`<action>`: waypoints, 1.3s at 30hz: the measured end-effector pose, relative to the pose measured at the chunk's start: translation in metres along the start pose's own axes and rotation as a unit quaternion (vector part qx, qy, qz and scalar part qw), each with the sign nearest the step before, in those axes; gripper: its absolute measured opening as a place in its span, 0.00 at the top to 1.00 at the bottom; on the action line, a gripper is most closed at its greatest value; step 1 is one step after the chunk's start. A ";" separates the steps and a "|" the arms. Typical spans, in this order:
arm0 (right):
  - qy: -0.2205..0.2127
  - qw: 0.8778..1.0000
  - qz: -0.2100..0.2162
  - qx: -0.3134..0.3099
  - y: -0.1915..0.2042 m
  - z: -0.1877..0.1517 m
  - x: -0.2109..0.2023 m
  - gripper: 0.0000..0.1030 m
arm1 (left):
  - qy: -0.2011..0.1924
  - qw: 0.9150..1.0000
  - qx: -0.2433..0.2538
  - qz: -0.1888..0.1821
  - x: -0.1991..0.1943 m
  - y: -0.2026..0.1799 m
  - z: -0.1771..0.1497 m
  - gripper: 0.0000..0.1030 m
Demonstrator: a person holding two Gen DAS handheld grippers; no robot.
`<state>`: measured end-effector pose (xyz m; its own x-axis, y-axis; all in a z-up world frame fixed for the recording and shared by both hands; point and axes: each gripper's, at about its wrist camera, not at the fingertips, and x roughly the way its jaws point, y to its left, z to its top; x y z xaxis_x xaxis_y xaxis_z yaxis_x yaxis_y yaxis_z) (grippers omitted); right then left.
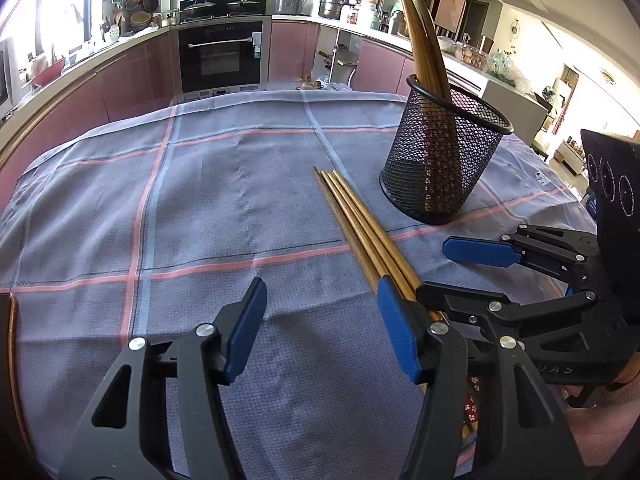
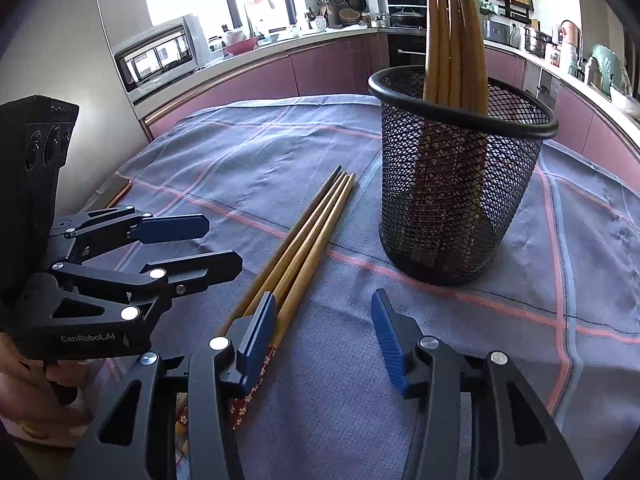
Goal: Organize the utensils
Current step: 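Move both open grippers back over the remaining chopsticks on the cloth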
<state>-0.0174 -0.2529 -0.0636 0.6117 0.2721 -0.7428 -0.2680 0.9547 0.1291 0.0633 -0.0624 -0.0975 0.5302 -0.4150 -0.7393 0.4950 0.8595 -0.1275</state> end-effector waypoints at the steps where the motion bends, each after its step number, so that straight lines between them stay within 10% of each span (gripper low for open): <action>1: 0.000 1.000 0.000 0.002 -0.001 0.000 -0.001 0.57 | 0.000 1.000 0.000 0.000 0.000 0.000 0.000 0.45; 39: 0.003 1.000 0.003 0.019 -0.009 0.004 0.001 0.67 | 0.025 0.999 0.035 0.012 0.021 -0.018 0.008 0.60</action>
<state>-0.0115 -0.2608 -0.0633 0.6054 0.2781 -0.7458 -0.2431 0.9568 0.1595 0.0712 -0.0886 -0.1051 0.5090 -0.3770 -0.7738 0.5301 0.8456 -0.0634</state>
